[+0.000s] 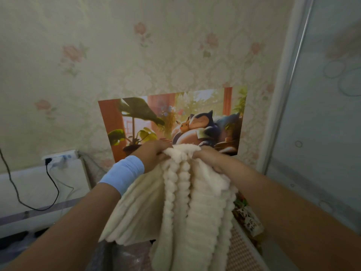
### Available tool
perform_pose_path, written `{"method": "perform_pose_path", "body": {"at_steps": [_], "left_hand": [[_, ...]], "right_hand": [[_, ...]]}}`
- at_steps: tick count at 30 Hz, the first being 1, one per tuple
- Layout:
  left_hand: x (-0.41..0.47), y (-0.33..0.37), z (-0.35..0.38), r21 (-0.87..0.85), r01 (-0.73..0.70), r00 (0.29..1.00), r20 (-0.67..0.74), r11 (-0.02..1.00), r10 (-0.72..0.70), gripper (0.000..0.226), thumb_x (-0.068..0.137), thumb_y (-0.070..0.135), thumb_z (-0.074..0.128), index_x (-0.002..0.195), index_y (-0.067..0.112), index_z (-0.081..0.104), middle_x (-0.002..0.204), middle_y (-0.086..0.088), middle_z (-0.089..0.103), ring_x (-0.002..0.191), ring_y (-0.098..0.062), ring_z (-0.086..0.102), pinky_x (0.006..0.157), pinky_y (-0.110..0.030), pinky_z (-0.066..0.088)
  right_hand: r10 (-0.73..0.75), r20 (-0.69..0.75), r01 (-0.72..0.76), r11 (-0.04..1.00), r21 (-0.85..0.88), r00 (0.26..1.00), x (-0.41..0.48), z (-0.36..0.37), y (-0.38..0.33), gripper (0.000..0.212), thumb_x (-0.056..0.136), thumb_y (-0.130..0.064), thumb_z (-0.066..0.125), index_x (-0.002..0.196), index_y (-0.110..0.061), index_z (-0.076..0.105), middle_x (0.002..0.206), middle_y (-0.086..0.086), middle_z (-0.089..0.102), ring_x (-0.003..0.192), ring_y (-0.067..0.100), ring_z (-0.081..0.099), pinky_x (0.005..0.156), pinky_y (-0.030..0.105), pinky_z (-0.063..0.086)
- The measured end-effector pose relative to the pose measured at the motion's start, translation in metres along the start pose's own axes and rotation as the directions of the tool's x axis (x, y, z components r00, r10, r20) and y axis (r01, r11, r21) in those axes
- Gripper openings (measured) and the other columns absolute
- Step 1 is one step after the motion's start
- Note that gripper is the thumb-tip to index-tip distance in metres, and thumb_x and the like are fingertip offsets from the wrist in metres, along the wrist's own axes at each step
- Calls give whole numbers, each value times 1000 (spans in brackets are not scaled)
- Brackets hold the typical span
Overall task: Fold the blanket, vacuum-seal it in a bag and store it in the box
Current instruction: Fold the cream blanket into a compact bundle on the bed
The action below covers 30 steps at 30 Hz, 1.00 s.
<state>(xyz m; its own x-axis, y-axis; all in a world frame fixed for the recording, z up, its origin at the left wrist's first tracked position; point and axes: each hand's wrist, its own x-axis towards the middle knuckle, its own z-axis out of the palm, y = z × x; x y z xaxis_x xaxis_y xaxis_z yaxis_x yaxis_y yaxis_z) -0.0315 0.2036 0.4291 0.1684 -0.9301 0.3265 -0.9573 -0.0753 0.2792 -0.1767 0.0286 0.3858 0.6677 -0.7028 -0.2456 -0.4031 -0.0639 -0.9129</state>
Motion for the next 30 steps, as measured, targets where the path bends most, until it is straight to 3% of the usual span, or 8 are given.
{"method": "perform_pose_path", "body": {"at_steps": [2,7,11,16,19,23,27,30], "left_hand": [[7,16,0,-12,-90,996,23,996,90,16,90,22,63,104,19,70,105,-4,66,95,-20,58,84,-29,43],[33,45,20,215,-86,969,-208,973,132,16,73,33,78,88,28,74,147,-3,36,130,-27,32,109,-51,29],[39,51,31,-12,78,997,-18,997,-78,29,82,26,69,111,26,70,141,5,48,121,-23,51,105,-38,39],[49,53,41,-54,194,974,-105,979,-199,26,87,8,61,109,17,71,116,-4,64,107,-24,58,92,-25,41],[51,56,42,-94,247,961,-106,964,-257,26,87,5,59,109,14,71,107,-2,66,100,-20,58,85,-21,37],[58,70,37,-71,150,982,-106,986,-157,23,83,3,66,102,16,66,118,-6,56,113,-25,52,92,-24,39],[70,85,43,43,16,996,-93,999,-11,22,84,10,69,104,17,72,143,-5,40,129,-23,39,110,-31,31],[83,90,53,145,158,987,13,977,-162,26,87,21,62,112,23,69,139,-5,51,117,-28,53,100,-40,43]], "right_hand": [[-133,76,148,961,-235,988,-5,-6,-27,43,84,-18,63,126,-10,63,121,16,65,111,36,62,99,46,52],[-160,188,214,924,-316,969,-8,-14,-74,22,95,-13,58,116,-8,63,108,10,64,113,32,63,96,43,52],[-195,254,258,936,-241,947,-14,-34,-64,40,90,-14,66,128,-2,59,112,10,63,106,25,62,103,41,50],[-45,414,121,980,-160,909,-25,-71,-33,41,85,-28,76,122,-15,66,119,14,70,112,32,67,95,46,55],[28,384,122,925,-359,923,-33,-104,-17,40,82,-31,80,117,-20,66,108,6,74,100,28,72,88,49,58],[-133,106,156,954,-258,985,-23,-117,-16,27,95,-27,63,118,-14,60,101,9,68,86,29,69,60,36,59],[-165,176,208,942,-262,970,-17,-108,-30,28,91,-24,59,119,-21,65,107,15,69,93,34,69,74,46,60],[-108,343,215,932,-291,933,-20,-101,-43,39,79,-25,57,117,-20,64,115,22,67,96,39,68,85,54,57]]}}
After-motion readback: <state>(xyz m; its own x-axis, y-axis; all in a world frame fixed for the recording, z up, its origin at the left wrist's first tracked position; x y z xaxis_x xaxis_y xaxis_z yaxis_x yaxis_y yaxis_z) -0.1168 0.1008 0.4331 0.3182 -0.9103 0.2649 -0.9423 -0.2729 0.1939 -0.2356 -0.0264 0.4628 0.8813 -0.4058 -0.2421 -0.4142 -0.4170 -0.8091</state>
